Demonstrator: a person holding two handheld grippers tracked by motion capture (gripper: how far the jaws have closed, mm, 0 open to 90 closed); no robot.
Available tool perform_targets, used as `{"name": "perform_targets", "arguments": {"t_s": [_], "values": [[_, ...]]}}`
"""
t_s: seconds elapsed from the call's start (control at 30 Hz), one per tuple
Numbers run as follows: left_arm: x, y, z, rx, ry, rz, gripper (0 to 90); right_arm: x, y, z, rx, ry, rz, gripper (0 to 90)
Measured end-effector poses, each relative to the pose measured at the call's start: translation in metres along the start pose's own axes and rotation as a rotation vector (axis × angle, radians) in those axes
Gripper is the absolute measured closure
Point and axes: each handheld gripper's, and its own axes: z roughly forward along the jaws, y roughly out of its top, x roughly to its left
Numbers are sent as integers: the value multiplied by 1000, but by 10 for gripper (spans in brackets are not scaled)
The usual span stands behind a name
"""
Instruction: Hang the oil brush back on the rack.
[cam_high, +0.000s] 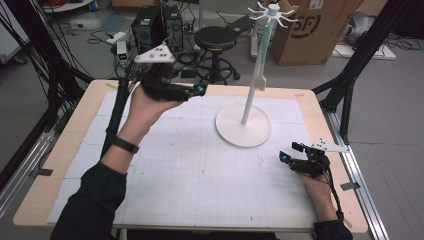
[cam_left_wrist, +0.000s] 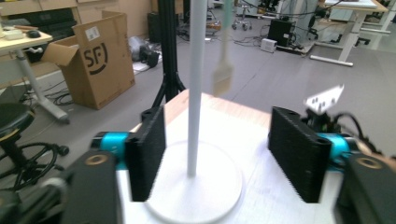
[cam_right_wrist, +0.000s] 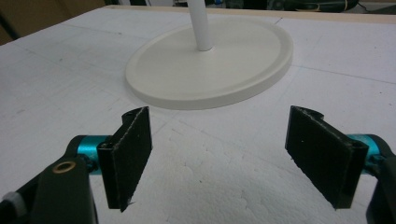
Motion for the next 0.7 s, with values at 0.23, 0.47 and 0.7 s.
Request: {"name": "perform_targets", "arguments": {"t_s": [0.23,0.47,0.7], "values": [[16,-64,-57,40,71,16,289,0,0,0,1,-1,-2,225],[30,-130,-101,87,141,11,271,0,0,0,4,-3,2,227],[43,-178,-123,93,194,-26,267,-1,0,0,4,-4,3,227]]}}
